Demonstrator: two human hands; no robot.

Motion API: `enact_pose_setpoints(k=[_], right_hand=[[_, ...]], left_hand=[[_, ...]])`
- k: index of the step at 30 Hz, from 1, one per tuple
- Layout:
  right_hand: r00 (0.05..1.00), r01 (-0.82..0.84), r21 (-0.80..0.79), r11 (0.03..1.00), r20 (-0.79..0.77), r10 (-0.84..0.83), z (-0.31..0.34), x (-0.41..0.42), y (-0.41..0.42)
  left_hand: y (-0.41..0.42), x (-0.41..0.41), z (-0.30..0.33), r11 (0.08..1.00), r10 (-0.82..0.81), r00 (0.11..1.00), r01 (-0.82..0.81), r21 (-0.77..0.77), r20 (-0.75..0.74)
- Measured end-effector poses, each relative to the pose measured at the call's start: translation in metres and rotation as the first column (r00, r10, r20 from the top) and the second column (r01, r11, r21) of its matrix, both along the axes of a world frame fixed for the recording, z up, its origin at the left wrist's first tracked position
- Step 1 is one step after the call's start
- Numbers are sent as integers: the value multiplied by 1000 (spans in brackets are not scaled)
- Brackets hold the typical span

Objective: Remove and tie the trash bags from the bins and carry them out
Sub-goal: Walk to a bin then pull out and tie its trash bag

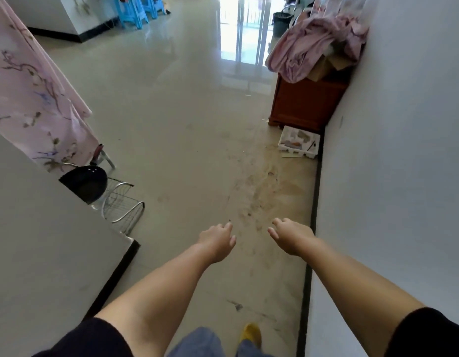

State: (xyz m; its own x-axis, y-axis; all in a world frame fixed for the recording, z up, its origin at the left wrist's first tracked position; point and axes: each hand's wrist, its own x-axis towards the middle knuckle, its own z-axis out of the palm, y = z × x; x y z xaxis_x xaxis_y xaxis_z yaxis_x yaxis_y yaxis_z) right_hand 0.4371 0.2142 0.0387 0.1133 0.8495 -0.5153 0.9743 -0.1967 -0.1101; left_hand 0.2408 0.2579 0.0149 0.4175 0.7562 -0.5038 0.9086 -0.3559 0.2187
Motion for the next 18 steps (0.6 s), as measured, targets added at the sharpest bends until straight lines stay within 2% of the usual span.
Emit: enact_pose_setpoints(k=[3,8,18], right_hand=[[1000,5,-16,1000,6,-5,3,29,45],[999,-33,-37,999,19,34,-1,51,130],[995,-95,-22,995,22,95,3,61,352]], left_hand=[[40,26,4,1000,-20,1000,20,6,-12],[124,47,-1,999,40,999,-40,1,8],[352,57,3,990,139,990,-138,-12,41]])
